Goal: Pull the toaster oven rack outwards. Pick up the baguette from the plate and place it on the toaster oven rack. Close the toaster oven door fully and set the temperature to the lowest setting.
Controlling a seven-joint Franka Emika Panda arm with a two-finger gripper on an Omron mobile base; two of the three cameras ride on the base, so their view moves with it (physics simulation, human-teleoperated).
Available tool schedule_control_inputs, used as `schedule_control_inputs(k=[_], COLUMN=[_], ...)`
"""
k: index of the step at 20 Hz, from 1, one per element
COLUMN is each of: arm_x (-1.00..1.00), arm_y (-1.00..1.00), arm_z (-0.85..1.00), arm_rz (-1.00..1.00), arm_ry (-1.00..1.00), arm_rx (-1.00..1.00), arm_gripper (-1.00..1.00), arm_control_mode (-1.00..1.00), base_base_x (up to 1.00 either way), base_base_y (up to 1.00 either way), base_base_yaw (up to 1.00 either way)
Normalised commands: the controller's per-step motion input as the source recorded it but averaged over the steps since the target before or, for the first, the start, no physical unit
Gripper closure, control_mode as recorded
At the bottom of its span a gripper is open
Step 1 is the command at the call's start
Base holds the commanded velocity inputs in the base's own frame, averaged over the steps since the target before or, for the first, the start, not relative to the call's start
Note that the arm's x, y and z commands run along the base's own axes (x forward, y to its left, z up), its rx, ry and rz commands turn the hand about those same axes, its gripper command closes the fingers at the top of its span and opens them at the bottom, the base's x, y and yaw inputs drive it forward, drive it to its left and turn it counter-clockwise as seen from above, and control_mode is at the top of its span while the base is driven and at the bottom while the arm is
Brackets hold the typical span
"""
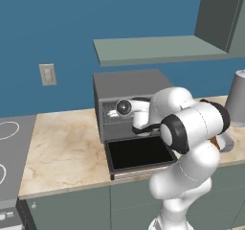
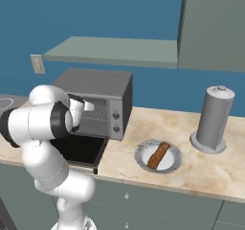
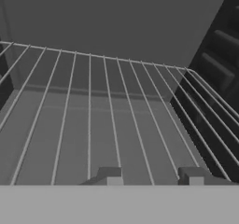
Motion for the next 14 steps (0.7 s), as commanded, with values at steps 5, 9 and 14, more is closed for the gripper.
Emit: schedule_control_inputs(k=[5, 9, 14], arm_x=[-0.75, -1.00, -1.00], arm_y=[0.26, 0.57, 0.58], arm_z=[-1.00, -1.00, -1.00], arm_rz=[-0.16, -0.13, -0.12], arm_ry=[0.04, 0.28, 0.54], arm_rx=[-0.20, -0.01, 0.04], arm_gripper=[-1.00, -1.00, -1.00], arm_control_mode=[-1.00, -1.00, -1.00], base_base_x=[0.00, 0.00, 0.00], base_base_y=[0.00, 0.00, 0.00], base_base_yaw=[0.00, 0.00, 0.00])
